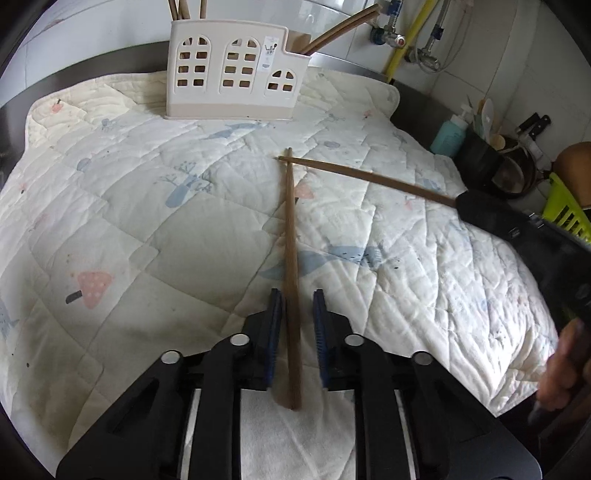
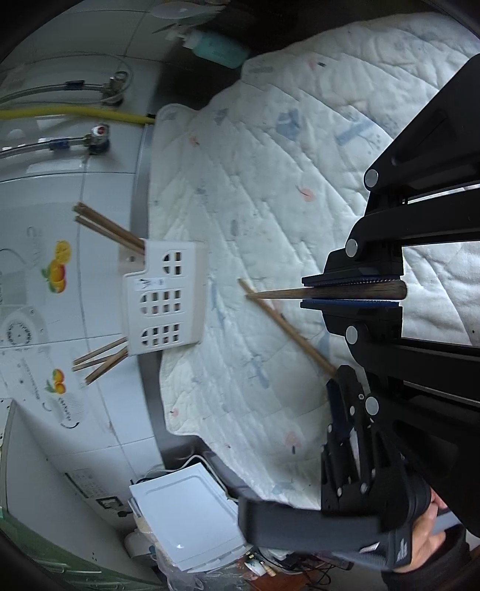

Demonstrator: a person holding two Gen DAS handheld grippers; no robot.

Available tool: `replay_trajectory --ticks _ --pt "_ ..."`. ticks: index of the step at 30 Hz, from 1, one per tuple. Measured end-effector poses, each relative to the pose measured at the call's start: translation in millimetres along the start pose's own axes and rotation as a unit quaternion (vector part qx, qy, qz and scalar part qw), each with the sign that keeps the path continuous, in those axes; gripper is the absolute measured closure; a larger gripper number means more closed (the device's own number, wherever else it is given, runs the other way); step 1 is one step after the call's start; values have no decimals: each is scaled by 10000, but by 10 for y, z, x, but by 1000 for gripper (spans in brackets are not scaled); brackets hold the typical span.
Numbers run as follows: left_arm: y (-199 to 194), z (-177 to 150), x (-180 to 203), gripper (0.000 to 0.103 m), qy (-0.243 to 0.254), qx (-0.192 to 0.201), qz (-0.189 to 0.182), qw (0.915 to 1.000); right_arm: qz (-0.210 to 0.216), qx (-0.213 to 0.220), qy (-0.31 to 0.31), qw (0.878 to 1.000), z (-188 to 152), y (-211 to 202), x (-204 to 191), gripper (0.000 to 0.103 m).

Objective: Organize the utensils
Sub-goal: 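Close the left gripper on a remaining chopstick while the right gripper grasps the last one, then raise the left gripper's chopstick toward the holder while the right gripper lifts its chopstick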

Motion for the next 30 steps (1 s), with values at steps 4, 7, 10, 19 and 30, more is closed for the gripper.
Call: replay_trajectory --ticks 4,7,10,19,30 --pt "17 19 7 96 39 -2 156 9999 18 64 -71 10000 47 -50 -23 96" --pt "19 39 13 97 46 26 243 9997 59 101 -90 9999 92 -72 -32 96" --pt "-49 78 2 98 8 150 169 9997 103 148 -113 9998 165 -121 -22 97" --pt "-371 355 -107 98 20 722 99 9973 408 478 4 9980 657 -373 128 97" --pt "-610 679 -140 98 283 1090 -101 9936 442 639 -259 9966 1108 -498 138 97"
Point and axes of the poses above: each gripper's, at about its wrist camera, not at the fingertips, and y roughly the way its jaws point, x to its right, z to its top, the point moved 2 cm from there along y, roughly the way its jaws point, and after that the axes turned 5 degrees about z, right-handed, at the moved point
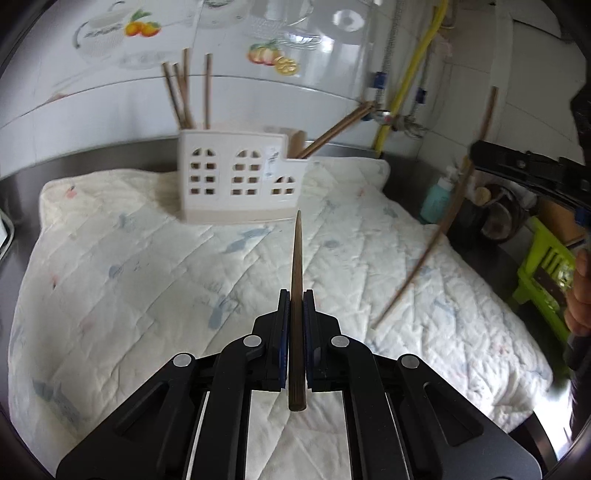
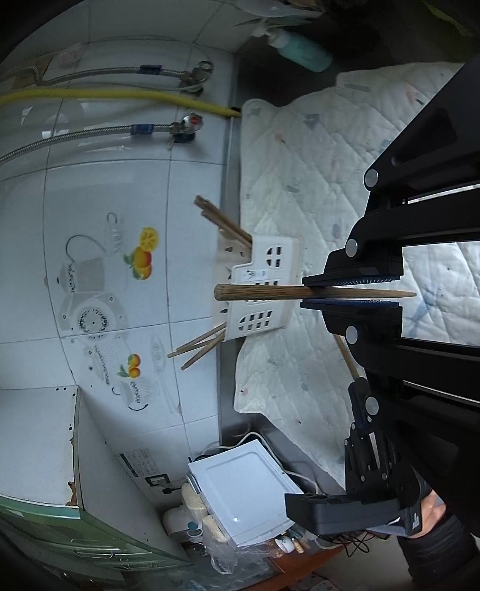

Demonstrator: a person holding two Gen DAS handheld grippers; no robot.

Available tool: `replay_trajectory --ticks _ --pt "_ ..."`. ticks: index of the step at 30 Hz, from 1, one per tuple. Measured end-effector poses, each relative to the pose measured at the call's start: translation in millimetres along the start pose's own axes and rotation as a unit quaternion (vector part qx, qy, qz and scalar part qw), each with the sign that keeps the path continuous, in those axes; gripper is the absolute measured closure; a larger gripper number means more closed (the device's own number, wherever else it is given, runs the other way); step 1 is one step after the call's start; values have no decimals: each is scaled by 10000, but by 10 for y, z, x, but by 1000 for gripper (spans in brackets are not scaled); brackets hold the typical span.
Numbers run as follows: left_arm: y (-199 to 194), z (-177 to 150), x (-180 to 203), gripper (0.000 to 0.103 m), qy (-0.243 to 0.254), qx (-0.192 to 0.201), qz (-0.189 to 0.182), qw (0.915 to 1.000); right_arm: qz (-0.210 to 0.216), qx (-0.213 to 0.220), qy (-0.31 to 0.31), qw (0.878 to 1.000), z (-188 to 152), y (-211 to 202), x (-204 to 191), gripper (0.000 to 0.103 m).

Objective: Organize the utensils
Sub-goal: 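Raise the left gripper's chopstick toward the holder while the right gripper lifts its chopstick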

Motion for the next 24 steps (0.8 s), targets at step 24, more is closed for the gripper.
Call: replay_trajectory --ticks 24 --pt "-125 1444 -411 98 690 -176 450 9964 -249 604 -589 9961 1150 200 8 97"
Point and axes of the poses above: each gripper's, at about its wrist camera, not at the fingertips, and y roughly the way its jaws point, x to its right, z to its top, the point moved 2 cm from there along y, roughly the way its jaws point, and after that the axes turned 5 degrees about z, right-handed, at the moved point
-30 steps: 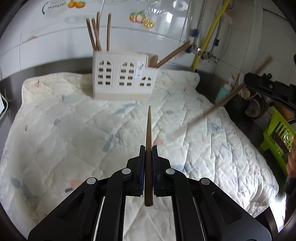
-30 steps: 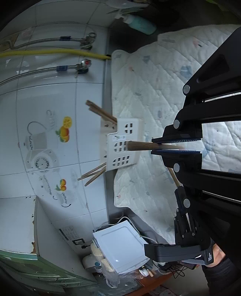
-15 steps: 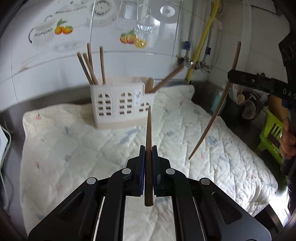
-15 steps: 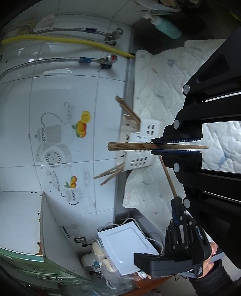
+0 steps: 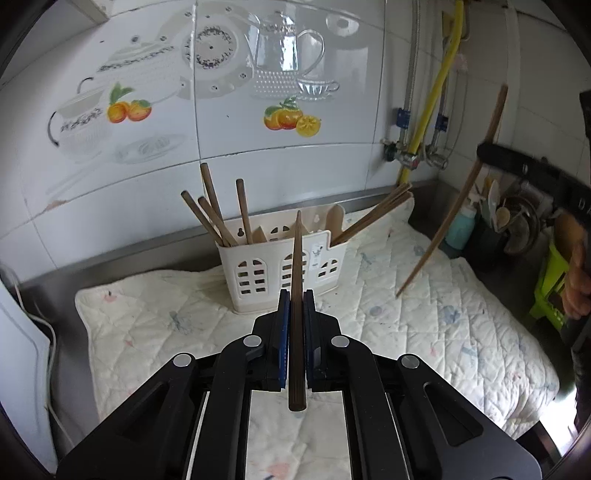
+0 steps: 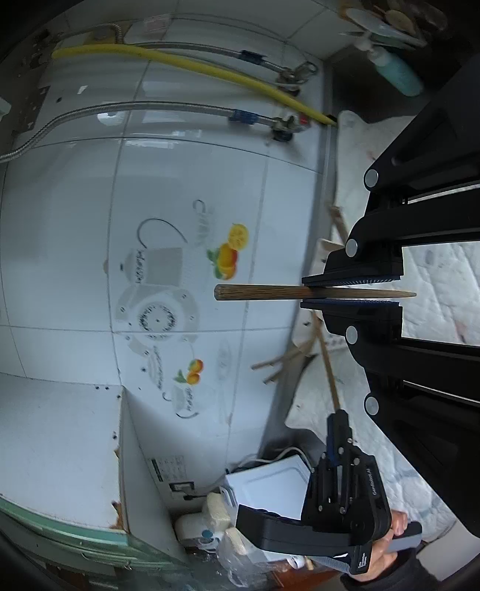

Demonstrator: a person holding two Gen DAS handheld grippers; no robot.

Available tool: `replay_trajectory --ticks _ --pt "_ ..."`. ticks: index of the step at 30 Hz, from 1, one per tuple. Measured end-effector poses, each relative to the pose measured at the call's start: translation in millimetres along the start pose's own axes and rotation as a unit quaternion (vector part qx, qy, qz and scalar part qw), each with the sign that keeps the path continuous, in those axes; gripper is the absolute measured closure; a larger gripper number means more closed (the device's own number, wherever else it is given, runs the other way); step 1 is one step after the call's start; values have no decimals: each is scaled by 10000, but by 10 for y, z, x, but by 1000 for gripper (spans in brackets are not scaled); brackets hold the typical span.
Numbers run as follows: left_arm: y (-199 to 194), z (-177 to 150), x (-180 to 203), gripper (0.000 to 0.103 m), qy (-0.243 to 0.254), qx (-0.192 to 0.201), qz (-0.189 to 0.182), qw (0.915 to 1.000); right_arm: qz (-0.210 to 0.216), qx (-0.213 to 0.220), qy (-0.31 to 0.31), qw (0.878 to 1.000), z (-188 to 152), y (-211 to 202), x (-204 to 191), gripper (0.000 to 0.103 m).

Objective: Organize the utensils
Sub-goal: 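Raise the left gripper's chopstick toward the holder while the right gripper lifts its chopstick, then insert the left gripper's chopstick into the holder and open while the right gripper releases its chopstick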

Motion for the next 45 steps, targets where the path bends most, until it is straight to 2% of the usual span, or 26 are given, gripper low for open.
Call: replay_trajectory --ticks 4,9,12,20,26,31,36,45 --pt "165 163 -34 98 217 -388 86 9990 -85 81 12 9999 181 141 84 97" --pt "161 284 -89 98 342 -456 147 9983 -131 205 30 9997 359 287 156 96" --pt "160 325 -116 98 449 -557 310 9970 -197 246 5 9995 432 395 182 96" --pt "163 456 -177 98 728 -1016 671 9899 -437 268 -107 9986 496 735 249 96" --pt "262 525 -127 98 987 -1301 854 9829 -411 212 -19 9989 471 950 313 97" --pt "346 647 -91 98 860 -1206 787 9858 -373 160 88 9991 442 1057 372 96" --pt "454 752 -83 98 615 -843 661 9923 -416 111 126 9990 375 1160 405 97" --pt "647 745 -181 96 111 -463 471 9978 -348 -111 260 9990 191 1365 454 97"
Point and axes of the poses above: each gripper's, at about its wrist camera, not at the fingertips, and y roughly the way its jaws point, x to its right, z to its top, the point moved 2 cm from there along y, roughly the way its jaws point, and after that the axes turned 5 degrees about z, right-handed, at the moved point
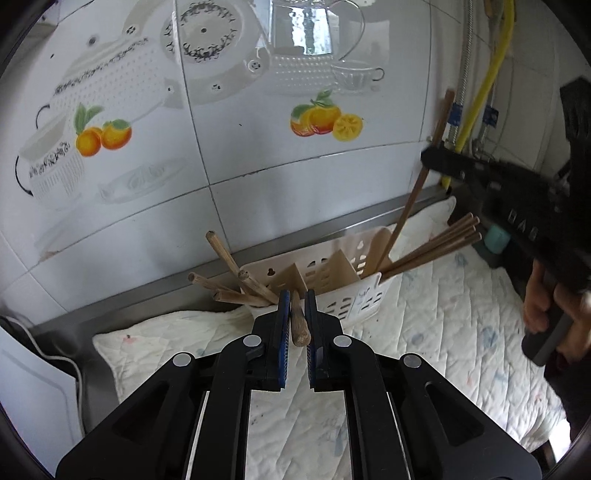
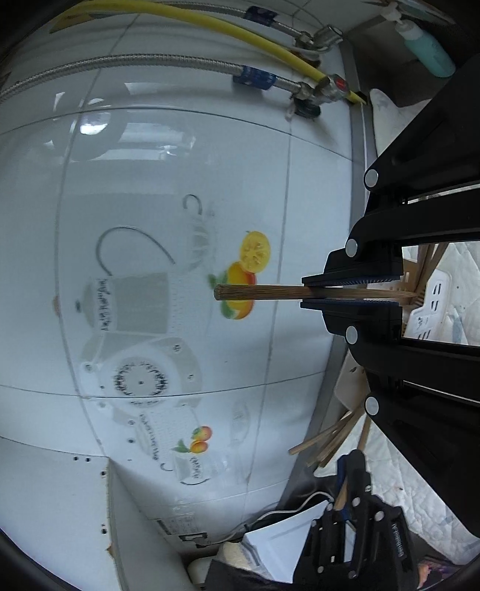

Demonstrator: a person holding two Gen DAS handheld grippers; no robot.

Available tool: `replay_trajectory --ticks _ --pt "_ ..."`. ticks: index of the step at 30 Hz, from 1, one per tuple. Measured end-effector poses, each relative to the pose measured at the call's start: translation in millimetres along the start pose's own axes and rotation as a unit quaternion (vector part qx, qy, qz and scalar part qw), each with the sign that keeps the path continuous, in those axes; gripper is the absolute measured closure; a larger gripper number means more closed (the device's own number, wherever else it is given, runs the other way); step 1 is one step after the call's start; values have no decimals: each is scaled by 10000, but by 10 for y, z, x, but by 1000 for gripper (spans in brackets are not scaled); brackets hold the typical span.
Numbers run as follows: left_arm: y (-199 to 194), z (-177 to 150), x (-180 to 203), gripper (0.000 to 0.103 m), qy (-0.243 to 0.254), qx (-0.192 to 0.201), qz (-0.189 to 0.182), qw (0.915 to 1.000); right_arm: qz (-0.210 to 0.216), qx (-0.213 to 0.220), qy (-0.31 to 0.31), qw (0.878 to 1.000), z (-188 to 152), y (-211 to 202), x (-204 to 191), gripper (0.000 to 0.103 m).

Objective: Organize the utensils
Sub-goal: 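Insert the left gripper's chopstick into the holder and open while the right gripper releases its chopstick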

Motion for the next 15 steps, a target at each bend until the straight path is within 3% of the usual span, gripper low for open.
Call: replay_trajectory --ticks 6,15 --pt "-68 2 -28 92 -173 272 -82 9994 -25 -152 27 9999 -116 68 25 96" --pt "-406 -40 -50 64 -316 734 -118 9967 -26 -44 -50 10000 -101 -187 -21 88"
Point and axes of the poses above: each gripper's, at about its wrist camera, not at the fingertips, and y roughly the way its jaws point, x to its right, z to its top, the point moved 2 cm from there along y, roughly the way its jaws point, and after that the axes turned 5 degrees about z, right-handed, at the moved point
